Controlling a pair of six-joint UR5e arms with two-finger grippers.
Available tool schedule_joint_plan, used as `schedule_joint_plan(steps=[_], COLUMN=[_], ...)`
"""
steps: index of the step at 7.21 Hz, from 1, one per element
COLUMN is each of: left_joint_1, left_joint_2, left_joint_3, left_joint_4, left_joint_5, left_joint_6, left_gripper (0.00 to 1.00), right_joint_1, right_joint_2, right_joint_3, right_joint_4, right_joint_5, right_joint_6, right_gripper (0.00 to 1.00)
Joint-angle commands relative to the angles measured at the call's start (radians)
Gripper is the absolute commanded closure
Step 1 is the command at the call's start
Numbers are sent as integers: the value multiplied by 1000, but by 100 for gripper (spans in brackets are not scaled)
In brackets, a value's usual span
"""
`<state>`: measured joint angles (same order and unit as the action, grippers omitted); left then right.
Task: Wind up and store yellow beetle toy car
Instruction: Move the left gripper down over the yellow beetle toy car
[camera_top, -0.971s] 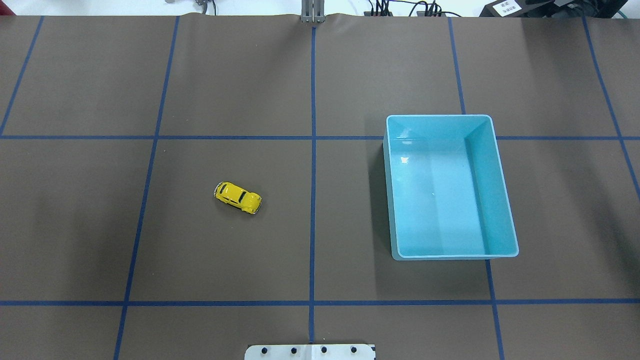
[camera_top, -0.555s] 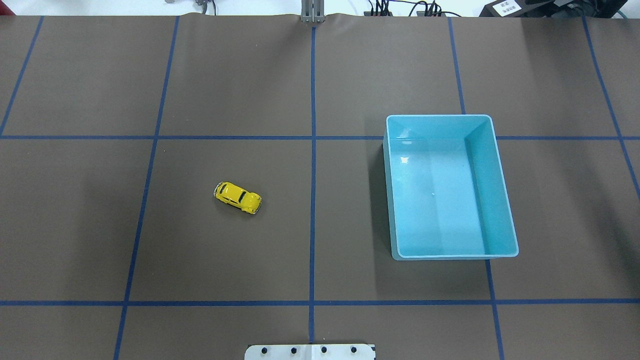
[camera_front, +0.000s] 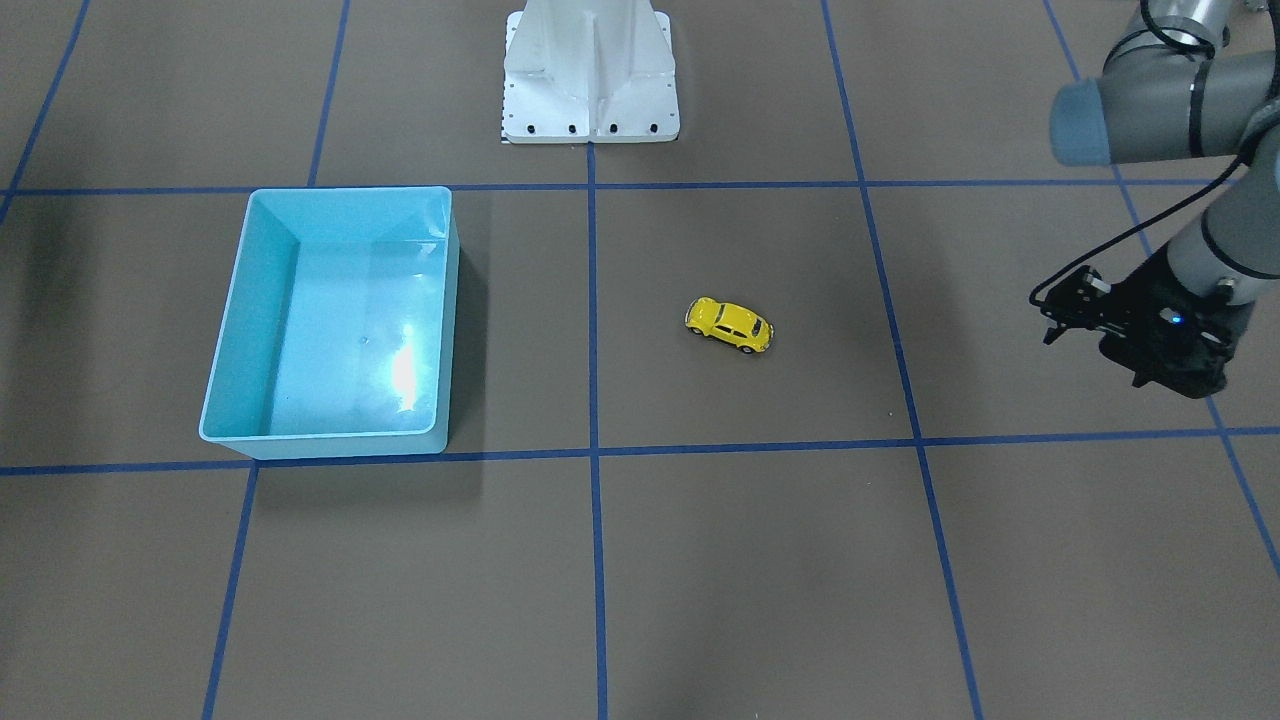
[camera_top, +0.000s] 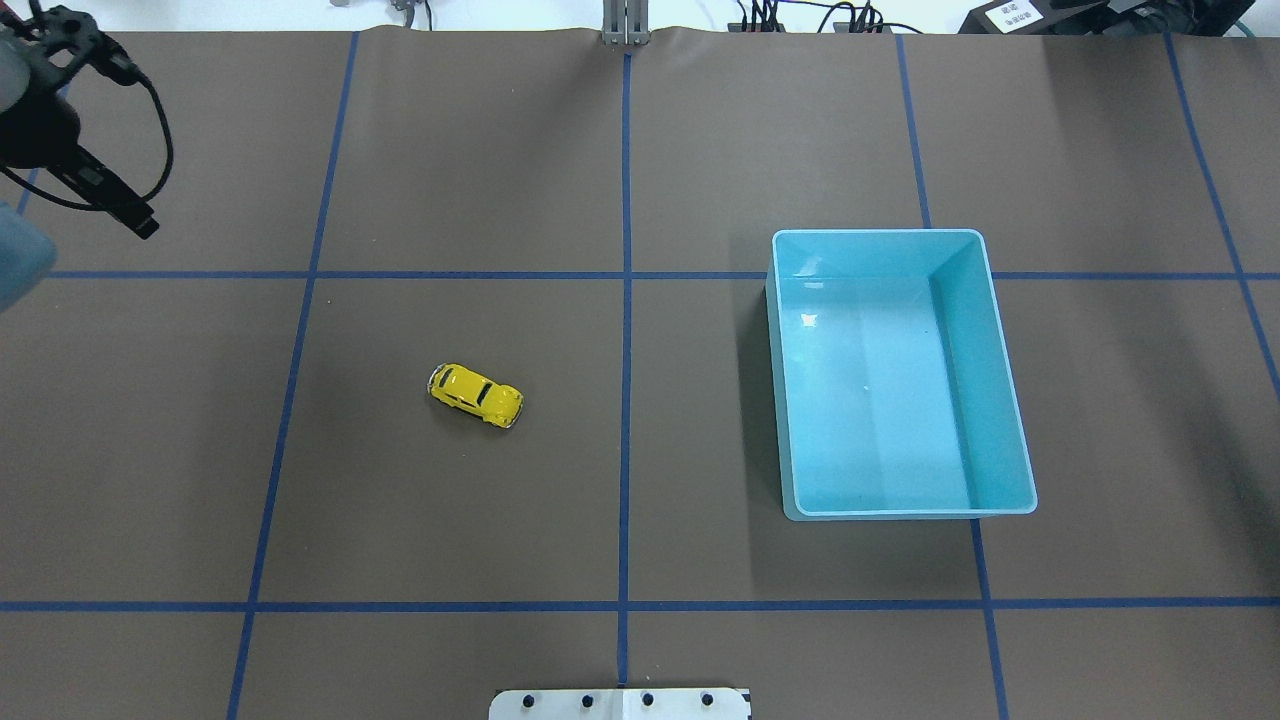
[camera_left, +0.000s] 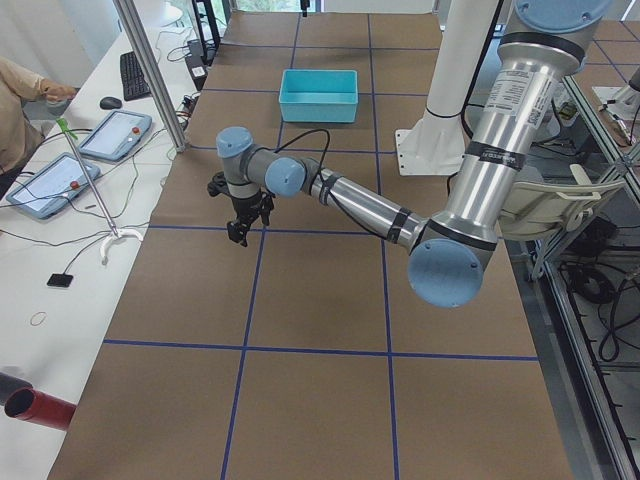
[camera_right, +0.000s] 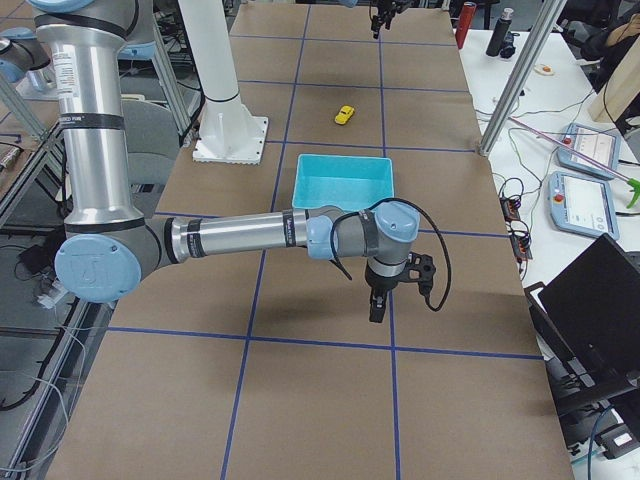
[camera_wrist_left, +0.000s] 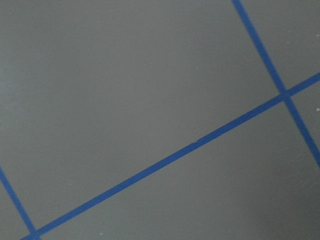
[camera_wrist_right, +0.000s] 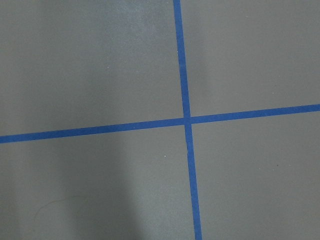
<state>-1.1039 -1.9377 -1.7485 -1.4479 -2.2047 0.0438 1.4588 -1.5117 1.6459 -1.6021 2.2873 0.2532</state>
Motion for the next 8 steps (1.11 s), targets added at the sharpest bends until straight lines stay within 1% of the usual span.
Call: schedule_joint_plan(steps=[1, 2, 3, 4, 5, 6, 7, 8], left_joint_1=[144, 223, 311, 411, 455, 469, 489, 516], left_joint_2=[-79, -113, -118, -130, -162, -173, -193, -213], left_joint_3=[-98, -130, -190, -201, -209, -207, -203, -197], left_joint_4=[8, 14, 41, 108, 142, 142, 144, 161], left_joint_5=[16, 52, 116, 156, 163, 166, 212, 323], left_joint_6=[1, 1, 1, 11, 11, 13, 93, 245], left_gripper=[0, 0, 0, 0, 0, 0, 0, 0], right_joint_1=[-2, 0, -2, -2, -3, -3, -3, -3], right_joint_2=[4, 2, 5, 7, 5, 1, 2, -1], right_joint_3=[-12, -12, -15, -15, -12, -17, -24, -24], right_joint_4=[1, -1, 1, 1, 2, 2, 2, 2], right_joint_5=[-2, 3, 1, 0, -2, -2, -3, -3], right_joint_6=[0, 0, 0, 0, -2, -2, -2, -2], right_gripper=[0, 0, 0, 0, 0, 0, 0, 0])
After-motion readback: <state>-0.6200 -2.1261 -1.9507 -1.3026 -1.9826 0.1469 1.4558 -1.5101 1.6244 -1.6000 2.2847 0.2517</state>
